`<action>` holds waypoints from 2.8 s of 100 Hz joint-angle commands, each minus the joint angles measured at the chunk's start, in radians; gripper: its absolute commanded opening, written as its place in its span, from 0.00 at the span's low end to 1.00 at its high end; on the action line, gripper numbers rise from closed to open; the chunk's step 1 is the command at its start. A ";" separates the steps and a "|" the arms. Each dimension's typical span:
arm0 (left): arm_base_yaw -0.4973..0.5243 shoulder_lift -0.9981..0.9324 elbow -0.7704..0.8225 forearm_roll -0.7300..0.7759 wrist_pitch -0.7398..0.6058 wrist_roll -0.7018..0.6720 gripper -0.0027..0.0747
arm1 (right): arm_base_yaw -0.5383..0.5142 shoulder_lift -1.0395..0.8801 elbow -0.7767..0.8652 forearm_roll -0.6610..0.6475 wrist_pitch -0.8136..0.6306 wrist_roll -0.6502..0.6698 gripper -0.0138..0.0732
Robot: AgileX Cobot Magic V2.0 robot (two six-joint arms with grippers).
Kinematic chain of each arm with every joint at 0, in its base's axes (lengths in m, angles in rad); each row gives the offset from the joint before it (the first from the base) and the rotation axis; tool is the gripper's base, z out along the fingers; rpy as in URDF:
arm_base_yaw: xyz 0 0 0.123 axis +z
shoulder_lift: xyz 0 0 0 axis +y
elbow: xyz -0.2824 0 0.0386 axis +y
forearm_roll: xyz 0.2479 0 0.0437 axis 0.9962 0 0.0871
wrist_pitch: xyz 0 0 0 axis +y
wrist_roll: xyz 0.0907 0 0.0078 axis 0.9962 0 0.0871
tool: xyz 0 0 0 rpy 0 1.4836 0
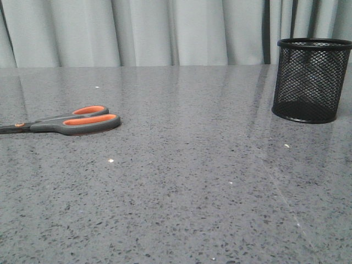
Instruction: Put scissors into bucket
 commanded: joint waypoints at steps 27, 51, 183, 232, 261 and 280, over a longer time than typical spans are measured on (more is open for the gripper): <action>0.002 -0.026 0.041 -0.007 -0.053 -0.011 0.01 | 0.002 -0.023 0.005 -0.002 -0.029 -0.003 0.11; 0.002 -0.026 0.041 -0.007 -0.053 -0.011 0.01 | 0.002 -0.023 0.005 -0.002 -0.029 -0.003 0.11; 0.000 0.176 -0.298 -0.527 0.012 0.237 0.01 | 0.108 0.173 -0.342 0.297 0.001 -0.145 0.11; -0.212 0.830 -0.920 -0.259 0.409 0.657 0.53 | 0.204 0.447 -0.654 0.271 0.252 -0.202 0.71; -0.387 1.220 -1.189 -0.086 0.613 0.874 0.53 | 0.208 0.453 -0.656 0.271 0.221 -0.202 0.74; -0.392 1.383 -1.244 -0.054 0.613 0.938 0.53 | 0.256 0.453 -0.656 0.271 0.218 -0.202 0.74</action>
